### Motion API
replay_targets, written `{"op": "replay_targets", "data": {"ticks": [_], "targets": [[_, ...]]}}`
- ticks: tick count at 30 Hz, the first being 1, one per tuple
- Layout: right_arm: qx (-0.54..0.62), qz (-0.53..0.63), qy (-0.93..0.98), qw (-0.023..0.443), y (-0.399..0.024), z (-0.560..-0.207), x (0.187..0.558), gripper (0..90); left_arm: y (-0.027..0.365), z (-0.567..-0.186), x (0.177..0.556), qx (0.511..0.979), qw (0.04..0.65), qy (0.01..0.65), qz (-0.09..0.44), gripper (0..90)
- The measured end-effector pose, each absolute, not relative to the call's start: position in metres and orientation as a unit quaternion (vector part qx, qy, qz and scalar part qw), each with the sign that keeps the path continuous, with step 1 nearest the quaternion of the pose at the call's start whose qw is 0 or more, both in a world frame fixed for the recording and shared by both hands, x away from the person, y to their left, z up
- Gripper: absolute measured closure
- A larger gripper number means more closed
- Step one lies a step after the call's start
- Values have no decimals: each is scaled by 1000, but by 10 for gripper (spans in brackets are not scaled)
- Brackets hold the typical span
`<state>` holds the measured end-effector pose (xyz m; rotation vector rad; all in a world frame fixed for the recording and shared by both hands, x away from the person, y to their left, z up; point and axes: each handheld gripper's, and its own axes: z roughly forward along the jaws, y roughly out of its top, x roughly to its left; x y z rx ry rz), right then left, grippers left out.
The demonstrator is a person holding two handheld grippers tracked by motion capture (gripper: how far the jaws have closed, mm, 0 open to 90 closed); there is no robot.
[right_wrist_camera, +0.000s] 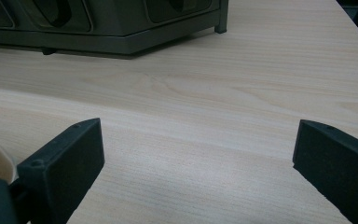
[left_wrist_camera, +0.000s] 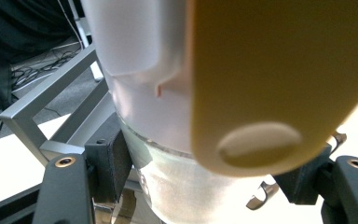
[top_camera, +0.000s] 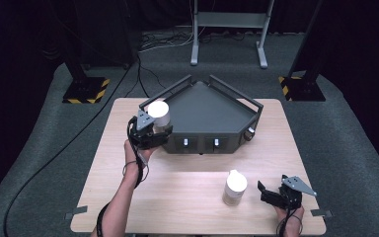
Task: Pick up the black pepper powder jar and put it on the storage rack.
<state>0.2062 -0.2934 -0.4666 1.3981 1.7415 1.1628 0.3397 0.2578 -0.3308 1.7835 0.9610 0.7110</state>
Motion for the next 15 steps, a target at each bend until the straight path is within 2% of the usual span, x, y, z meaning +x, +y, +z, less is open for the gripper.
{"op": "replay_targets", "data": {"ticks": [15], "targets": [[528,440,658,306,-294,-467,206,13,251,-325,351,734,472,391,291,305]]}}
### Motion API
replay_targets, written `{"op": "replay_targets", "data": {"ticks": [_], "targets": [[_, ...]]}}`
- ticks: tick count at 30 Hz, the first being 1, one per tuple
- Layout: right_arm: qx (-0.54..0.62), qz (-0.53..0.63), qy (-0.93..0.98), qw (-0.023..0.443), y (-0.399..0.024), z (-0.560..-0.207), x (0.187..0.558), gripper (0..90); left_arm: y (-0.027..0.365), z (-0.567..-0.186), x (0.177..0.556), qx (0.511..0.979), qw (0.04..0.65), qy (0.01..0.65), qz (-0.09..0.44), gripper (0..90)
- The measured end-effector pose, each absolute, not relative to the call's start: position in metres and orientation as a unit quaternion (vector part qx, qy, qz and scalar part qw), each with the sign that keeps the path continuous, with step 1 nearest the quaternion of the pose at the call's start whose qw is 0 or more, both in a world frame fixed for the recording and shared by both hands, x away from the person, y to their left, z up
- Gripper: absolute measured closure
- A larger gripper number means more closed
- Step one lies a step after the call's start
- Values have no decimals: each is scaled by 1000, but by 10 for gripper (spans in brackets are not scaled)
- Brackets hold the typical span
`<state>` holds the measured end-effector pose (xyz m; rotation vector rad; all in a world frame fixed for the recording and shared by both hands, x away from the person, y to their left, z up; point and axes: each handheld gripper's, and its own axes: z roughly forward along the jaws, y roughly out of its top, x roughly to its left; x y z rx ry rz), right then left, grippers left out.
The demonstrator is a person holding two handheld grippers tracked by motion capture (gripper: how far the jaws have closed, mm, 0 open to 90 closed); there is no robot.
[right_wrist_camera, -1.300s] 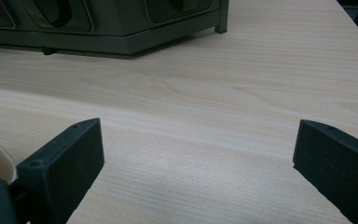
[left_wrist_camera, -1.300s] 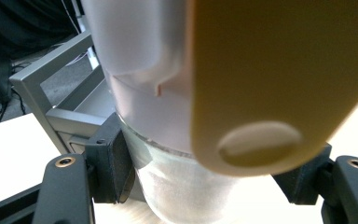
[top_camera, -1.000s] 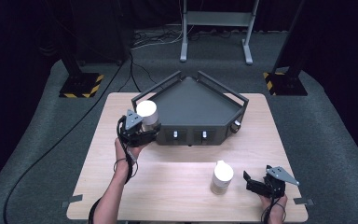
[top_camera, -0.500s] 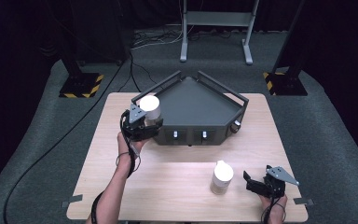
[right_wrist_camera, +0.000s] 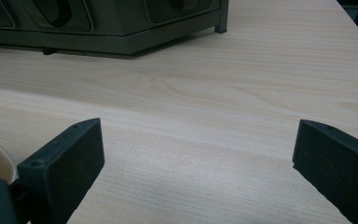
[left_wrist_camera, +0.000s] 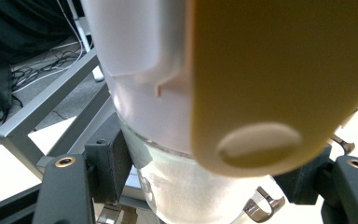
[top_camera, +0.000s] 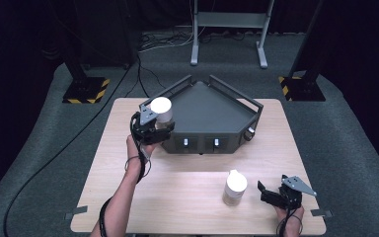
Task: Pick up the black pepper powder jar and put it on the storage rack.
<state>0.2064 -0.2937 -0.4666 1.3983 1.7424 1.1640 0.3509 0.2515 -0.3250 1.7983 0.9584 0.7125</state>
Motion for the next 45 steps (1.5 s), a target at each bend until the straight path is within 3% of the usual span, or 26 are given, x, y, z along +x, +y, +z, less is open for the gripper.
{"op": "replay_targets", "data": {"ticks": [45], "targets": [[528,441,658,305,-294,-467,207,14,216,-319,389,754,457,382,277,305]]}}
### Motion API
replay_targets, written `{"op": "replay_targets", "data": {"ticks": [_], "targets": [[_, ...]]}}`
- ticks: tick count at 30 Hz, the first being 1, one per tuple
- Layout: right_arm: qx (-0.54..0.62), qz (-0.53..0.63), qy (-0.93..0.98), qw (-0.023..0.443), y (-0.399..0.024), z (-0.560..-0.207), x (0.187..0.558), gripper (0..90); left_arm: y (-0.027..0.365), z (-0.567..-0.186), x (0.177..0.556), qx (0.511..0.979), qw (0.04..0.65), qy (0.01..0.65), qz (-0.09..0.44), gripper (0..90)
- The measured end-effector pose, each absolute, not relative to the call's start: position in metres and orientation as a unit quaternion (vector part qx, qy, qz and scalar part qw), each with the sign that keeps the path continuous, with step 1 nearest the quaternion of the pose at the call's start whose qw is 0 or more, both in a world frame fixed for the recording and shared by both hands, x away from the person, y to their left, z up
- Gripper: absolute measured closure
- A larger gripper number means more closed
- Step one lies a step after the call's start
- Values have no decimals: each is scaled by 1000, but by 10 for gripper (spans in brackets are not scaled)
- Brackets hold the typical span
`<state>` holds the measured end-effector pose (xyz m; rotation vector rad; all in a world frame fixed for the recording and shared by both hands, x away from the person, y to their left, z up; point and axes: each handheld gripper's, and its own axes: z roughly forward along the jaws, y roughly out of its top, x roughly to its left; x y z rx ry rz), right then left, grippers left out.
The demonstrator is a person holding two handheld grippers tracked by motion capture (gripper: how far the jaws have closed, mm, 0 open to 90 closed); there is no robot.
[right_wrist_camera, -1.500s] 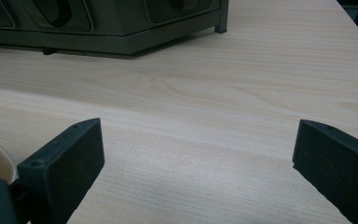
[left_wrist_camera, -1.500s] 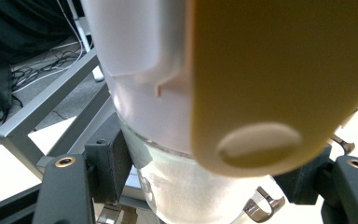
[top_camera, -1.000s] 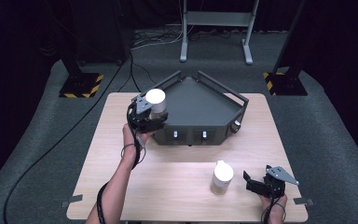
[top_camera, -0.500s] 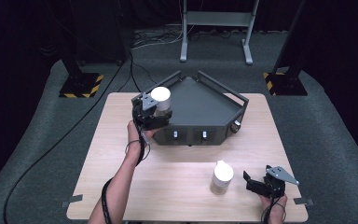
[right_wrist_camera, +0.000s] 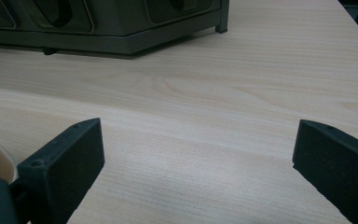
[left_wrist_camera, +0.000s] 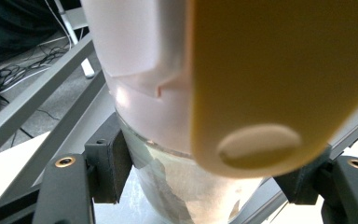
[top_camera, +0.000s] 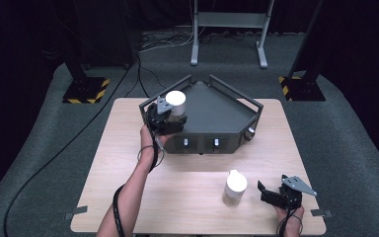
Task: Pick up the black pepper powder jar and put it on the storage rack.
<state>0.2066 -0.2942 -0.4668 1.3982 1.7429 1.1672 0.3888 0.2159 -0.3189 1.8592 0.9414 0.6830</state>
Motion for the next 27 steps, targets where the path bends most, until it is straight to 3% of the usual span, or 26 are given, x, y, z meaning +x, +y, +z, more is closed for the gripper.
{"op": "replay_targets", "data": {"ticks": [27], "targets": [[527,441,659,307,-294,-467,206,14,198,-334,408,758,451,390,267,305]]}}
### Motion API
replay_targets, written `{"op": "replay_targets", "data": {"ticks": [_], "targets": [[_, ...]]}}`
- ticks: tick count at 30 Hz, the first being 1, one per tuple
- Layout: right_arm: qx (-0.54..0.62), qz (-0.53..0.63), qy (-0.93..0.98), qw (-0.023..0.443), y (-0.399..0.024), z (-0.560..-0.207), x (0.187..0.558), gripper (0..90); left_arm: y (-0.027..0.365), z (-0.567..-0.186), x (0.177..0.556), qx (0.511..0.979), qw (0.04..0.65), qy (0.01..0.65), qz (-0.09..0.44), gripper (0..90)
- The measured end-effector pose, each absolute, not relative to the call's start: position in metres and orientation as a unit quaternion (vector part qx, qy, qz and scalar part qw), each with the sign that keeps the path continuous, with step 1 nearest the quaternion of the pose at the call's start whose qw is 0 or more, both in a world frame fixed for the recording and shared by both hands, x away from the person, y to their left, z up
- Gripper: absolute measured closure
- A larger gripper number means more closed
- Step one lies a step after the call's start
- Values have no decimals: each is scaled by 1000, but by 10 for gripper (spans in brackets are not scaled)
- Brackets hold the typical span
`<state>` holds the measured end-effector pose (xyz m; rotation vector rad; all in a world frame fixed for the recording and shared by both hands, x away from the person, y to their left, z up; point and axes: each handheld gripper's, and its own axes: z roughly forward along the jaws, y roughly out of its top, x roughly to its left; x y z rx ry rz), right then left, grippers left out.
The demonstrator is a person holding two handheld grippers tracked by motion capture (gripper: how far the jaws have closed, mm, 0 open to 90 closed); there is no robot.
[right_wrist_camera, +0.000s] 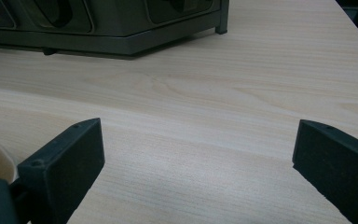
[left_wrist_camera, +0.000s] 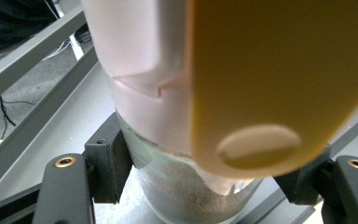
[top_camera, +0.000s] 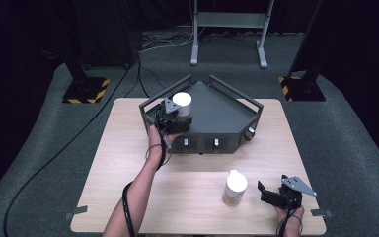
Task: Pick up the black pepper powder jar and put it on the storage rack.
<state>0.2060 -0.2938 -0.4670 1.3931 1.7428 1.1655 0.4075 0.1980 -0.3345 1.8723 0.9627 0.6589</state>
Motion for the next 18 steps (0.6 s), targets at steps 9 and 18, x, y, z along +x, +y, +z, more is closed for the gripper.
{"op": "replay_targets", "data": {"ticks": [9,18], "targets": [[526,440,660,306,-294,-467,206,14,194,-340,409,756,457,390,261,304],[526,439,660,307,-294,-467,206,14,190,-347,410,748,473,389,257,304]]}}
